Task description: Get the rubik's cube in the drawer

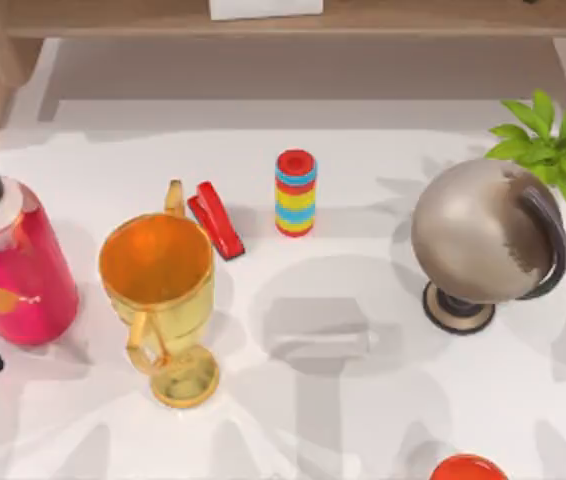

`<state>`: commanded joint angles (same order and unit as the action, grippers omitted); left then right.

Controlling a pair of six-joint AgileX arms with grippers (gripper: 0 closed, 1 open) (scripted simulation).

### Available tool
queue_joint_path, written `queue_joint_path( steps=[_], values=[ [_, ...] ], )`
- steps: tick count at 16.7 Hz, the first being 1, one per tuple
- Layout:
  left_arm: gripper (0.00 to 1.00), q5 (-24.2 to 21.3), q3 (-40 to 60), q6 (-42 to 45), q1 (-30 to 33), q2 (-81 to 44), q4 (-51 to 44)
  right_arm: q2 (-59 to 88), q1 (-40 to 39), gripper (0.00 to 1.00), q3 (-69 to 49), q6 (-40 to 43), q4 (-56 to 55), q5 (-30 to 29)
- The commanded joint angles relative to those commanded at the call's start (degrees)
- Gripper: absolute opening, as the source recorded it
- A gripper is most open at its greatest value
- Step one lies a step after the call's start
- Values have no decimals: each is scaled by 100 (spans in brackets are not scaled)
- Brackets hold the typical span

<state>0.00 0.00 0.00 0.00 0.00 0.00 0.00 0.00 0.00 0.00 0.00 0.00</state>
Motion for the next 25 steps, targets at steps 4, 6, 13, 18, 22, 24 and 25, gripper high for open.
queue_joint_path(
  steps=[4, 6, 13, 18, 22, 24, 25],
  values=[
    [100, 0, 0, 0, 0, 0, 0, 175, -100, 100, -173, -5, -1, -39],
    [100, 0, 0, 0, 0, 0, 0, 595, -304, 100, -584, -16, -9, -157],
    [100, 0, 0, 0, 0, 0, 0, 3728, -1298, 100, -3561, -79, -119, -1201],
    [100, 0, 0, 0, 0, 0, 0, 6652, -2100, 100, -6271, -104, -273, -2189],
    [100, 0, 0, 0, 0, 0, 0, 8835, -2723, 100, -8265, -95, -383, -2875],
    [100, 0, 0, 0, 0, 0, 0, 9728, -2991, 100, -9085, -91, -430, -3154],
    [100, 0, 0, 0, 0, 0, 0, 10099, -3109, 100, -9439, -91, -452, -3276]
  ],
)
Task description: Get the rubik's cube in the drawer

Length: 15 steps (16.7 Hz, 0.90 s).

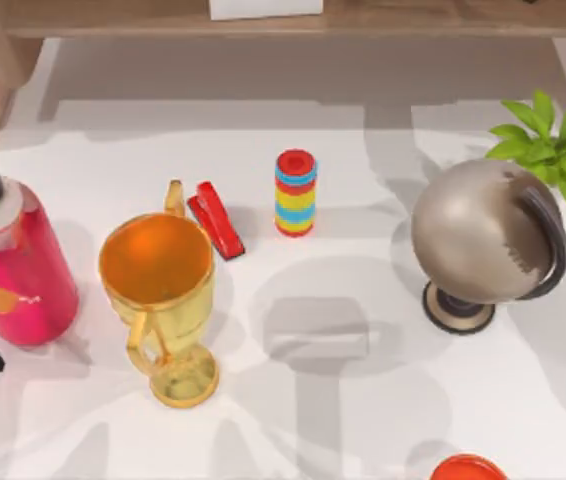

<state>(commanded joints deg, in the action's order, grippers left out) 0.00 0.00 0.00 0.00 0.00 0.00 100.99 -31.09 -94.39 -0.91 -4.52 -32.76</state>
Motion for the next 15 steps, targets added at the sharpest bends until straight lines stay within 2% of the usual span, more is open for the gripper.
queue_joint_path(
  steps=[5, 15],
  values=[
    [100, 0, 0, 0, 0, 0, 0, 1054, -360, 100, -1099, -12, -87, -375],
    [100, 0, 0, 0, 0, 0, 0, 1273, -288, 100, -1489, -12, 67, -306]
  ],
)
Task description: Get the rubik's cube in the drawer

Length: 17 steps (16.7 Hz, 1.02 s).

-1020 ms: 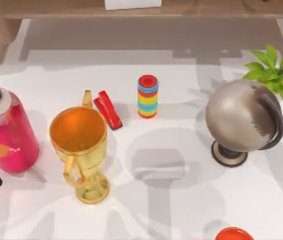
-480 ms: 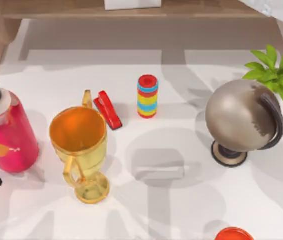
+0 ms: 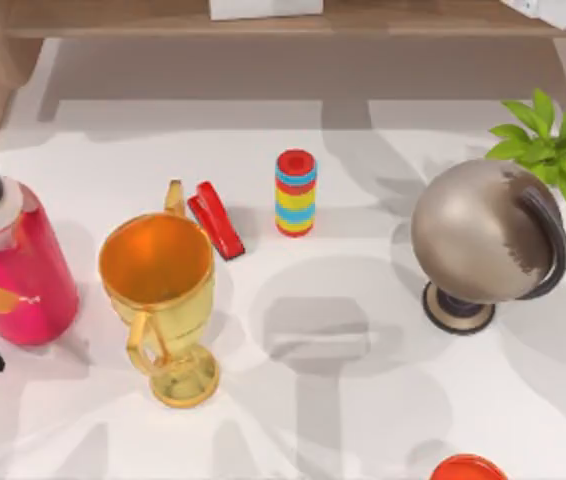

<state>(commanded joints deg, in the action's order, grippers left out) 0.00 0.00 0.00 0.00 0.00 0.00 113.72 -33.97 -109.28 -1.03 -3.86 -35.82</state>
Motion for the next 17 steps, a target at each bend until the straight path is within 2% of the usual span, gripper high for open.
queue_joint_path(
  steps=[8, 14, 17],
  values=[
    [100, 0, 0, 0, 0, 0, 0, 1022, 299, 100, -1589, 26, 513, 285],
    [100, 0, 0, 0, 0, 0, 0, 1215, 330, 100, -1761, 15, 533, 313],
    [100, 0, 0, 0, 0, 0, 0, 1215, 330, 77, -1761, 15, 533, 313]
  ],
)
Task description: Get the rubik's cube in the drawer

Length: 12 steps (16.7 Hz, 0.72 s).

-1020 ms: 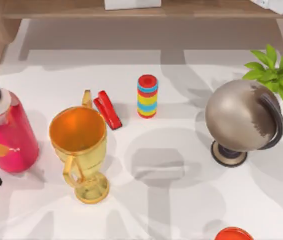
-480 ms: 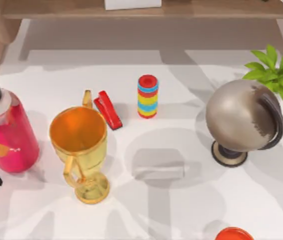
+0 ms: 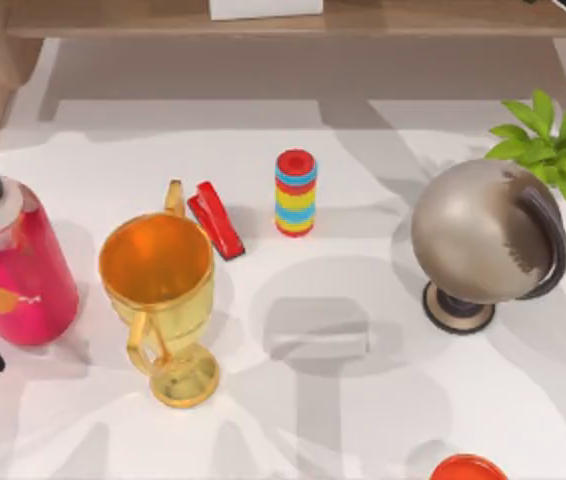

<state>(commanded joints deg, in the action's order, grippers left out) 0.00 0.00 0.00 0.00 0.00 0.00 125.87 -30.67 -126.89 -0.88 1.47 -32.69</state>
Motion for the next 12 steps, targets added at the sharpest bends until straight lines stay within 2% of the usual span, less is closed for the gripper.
queue_joint_path(
  steps=[10, 12],
  values=[
    [100, 0, 0, 0, 0, 0, 0, 0, 0, 2, 0, 0, 0, 0],
    [100, 0, 0, 0, 0, 0, 0, 0, 0, 0, 0, 0, 0, 0]
  ],
)
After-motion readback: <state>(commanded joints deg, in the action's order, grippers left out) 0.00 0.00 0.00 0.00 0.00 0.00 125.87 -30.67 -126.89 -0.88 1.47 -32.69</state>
